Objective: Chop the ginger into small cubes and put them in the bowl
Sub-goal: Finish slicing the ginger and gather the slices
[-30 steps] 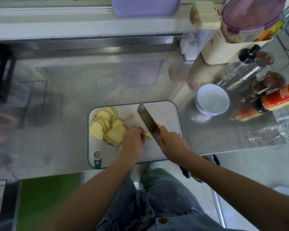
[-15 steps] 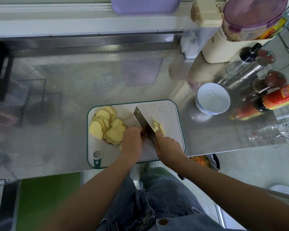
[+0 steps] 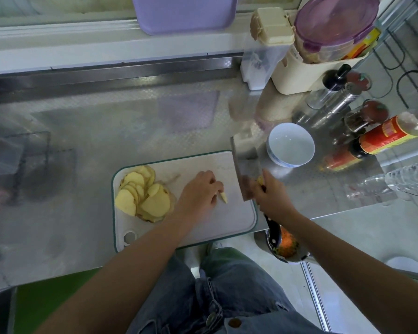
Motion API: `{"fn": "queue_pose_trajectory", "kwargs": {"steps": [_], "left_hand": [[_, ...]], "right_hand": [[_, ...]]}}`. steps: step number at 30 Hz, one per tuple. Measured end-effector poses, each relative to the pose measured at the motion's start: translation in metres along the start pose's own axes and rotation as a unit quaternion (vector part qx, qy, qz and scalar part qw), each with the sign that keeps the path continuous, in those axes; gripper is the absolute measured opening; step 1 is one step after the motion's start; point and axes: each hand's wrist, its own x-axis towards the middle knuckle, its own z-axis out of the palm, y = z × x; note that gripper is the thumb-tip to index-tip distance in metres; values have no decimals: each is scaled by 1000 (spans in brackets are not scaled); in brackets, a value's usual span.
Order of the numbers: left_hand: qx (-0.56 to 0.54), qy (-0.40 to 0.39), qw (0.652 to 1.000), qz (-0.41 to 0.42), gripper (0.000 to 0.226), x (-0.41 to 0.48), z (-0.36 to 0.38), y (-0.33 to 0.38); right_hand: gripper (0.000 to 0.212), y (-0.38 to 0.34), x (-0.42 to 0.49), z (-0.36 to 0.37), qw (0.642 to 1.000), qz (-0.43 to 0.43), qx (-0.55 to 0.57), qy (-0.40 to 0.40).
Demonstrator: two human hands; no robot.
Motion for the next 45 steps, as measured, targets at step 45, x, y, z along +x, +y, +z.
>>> {"fn": "queue_pose_trajectory", "kwargs": {"steps": [45], "left_hand": [[-27, 20, 987, -155, 22, 47, -3, -35]], "right_hand": [[21, -1, -10, 7, 997, 16, -1, -75]]}}
